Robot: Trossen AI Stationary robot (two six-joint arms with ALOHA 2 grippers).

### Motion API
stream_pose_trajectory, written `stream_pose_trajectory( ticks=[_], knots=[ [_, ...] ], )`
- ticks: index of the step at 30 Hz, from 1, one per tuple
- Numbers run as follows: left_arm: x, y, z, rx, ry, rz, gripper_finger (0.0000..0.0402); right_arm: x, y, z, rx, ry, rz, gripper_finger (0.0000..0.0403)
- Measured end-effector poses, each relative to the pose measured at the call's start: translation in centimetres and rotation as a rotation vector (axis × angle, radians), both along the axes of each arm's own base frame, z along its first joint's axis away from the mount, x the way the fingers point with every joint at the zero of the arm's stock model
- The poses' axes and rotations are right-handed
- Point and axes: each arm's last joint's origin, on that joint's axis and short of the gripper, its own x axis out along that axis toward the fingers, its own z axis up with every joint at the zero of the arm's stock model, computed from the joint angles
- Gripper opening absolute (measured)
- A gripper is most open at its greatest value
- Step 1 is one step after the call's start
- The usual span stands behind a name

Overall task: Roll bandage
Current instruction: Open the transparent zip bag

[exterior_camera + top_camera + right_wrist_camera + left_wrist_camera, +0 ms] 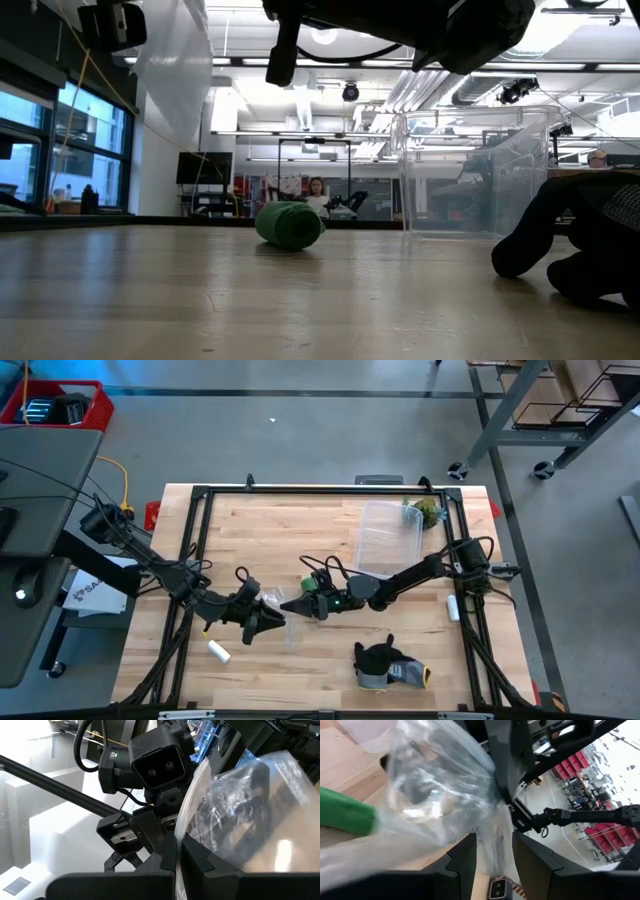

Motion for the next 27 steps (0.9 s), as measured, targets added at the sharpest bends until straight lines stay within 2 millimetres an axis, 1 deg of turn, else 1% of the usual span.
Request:
stream_pose_trajectory(
  ticks=[7, 16, 21, 27],
  knots=[
    [0.3, 0.5, 0.0, -0.003, 0.004, 0.011, 0.012, 0.0, 0.0, 0.0, 0.0, 0.0, 0.0, 0.0],
    [0.3, 0.6, -0.1, -0.001, 0.009, 0.022, 0.012, 0.0, 0.0, 0.0, 0.001, 0.0, 0.0, 0.0],
    [0.6, 1.3, -0.4, 0.003, 0.039, 0.063, 0.012, 0.0, 0.0, 0.0, 0.023, 0.004, 0.005, 0.0],
    [1.2, 1.5, -0.2, -0.014, 0.001, 0.071, 0.012, 0.0, 0.1, 0.1, 0.026, 0.0, 0.002, 0.0]
  ],
)
